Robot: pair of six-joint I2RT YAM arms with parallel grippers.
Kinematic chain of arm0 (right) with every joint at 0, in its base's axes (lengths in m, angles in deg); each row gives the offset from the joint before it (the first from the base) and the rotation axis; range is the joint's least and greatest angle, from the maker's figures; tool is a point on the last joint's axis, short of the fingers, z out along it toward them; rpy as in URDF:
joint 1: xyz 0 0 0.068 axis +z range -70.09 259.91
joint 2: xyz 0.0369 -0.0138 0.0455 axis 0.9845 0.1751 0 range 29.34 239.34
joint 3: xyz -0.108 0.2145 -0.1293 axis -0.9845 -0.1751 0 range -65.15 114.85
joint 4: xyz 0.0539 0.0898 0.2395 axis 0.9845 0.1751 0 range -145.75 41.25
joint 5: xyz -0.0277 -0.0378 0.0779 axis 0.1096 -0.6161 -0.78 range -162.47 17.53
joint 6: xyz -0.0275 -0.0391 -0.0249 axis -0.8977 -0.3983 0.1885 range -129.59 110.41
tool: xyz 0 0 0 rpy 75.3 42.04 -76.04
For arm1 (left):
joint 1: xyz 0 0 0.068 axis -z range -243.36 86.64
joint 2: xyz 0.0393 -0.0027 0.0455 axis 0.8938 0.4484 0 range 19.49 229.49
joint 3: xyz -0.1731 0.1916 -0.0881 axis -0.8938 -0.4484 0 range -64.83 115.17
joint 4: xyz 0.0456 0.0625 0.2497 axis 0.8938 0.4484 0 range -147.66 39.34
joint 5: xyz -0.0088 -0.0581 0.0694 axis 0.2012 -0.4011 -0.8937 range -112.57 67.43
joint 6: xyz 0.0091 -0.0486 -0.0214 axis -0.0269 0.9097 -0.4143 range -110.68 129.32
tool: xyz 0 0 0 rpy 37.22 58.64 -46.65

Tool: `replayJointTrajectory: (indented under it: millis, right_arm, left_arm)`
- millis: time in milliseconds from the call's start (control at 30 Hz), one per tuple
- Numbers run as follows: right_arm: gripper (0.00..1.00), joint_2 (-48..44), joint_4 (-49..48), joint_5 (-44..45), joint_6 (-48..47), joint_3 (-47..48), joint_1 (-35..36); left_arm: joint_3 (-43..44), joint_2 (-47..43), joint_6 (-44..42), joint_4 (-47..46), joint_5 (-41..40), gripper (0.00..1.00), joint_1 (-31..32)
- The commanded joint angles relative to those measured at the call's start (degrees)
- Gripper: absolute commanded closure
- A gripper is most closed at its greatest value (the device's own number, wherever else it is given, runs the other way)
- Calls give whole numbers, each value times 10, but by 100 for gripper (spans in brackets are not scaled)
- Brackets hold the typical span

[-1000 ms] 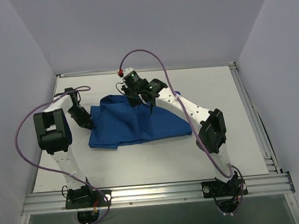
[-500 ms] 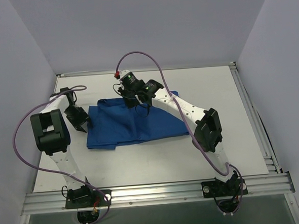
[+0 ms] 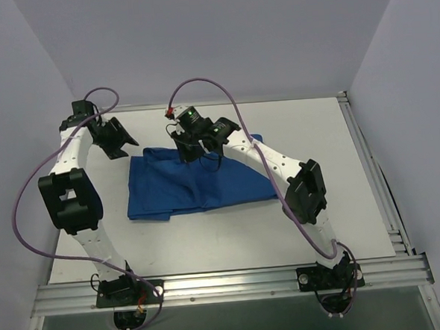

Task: Open and lay out the surgical kit
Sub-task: Open the surgical kit at the center of the board.

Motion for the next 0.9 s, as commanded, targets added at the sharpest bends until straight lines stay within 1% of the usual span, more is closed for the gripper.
replayJointTrajectory:
  millis: [0, 133, 167, 200, 267, 300, 333, 400, 433, 533, 600, 633, 667, 700, 767, 800, 833, 867]
  right_arm:
    - [100, 19, -2, -25, -6, 24, 4]
    - [100, 48, 5, -27, -8, 49, 4]
    - [98, 49, 4, -27, -8, 50, 4]
    - [82, 51, 1, -30, -7, 48, 4]
    - [70, 60, -6, -72, -10, 46, 4]
    - [50, 64, -9, -88, -11, 46, 5]
    - [43, 75, -14, -117, -8, 51, 8]
    - [35, 82, -16, -127, -4, 58, 9]
    - [32, 80, -18, -122, -3, 60, 11]
    - [20, 59, -22, -93, -6, 60, 5]
    - [18, 46, -28, -84, -4, 51, -10]
    - [15, 30, -33, -89, -3, 46, -16]
    - [14, 22, -42, -99, 0, 28, -22]
    - [9, 13, -62, -147, 1, 19, -29]
    - [8, 9, -67, -203, -4, 23, -28]
    - [6, 12, -70, -276, -4, 30, -27]
    - [1, 15, -70, -282, 0, 37, -23]
    - [1, 13, -71, -278, 3, 38, -19]
  left_arm:
    - [66, 52, 1, -26, 81, 36, 11]
    - [92, 82, 5, -41, 107, 32, 16]
    - [92, 84, 8, -43, 108, 26, 16]
    - [89, 85, 9, -48, 107, 26, 16]
    - [82, 83, 11, -61, 111, 26, 16]
    - [82, 83, 10, -62, 109, 25, 16]
    - [84, 86, 9, -54, 108, 25, 16]
    - [92, 90, 3, -43, 98, 25, 16]
    - [94, 93, 1, -35, 98, 25, 16]
    - [85, 91, -12, -20, 81, 25, 16]
    - [62, 82, -21, -18, 71, 25, 16]
    - [53, 75, -21, -19, 63, 25, 15]
    - [43, 70, -21, -24, 62, 25, 14]
    - [35, 65, -21, -29, 61, 25, 14]
    - [23, 57, -22, -34, 58, 25, 13]
    - [22, 56, -22, -33, 56, 25, 13]
    - [22, 54, -22, -34, 54, 25, 13]
    - [22, 53, -24, -34, 57, 25, 13]
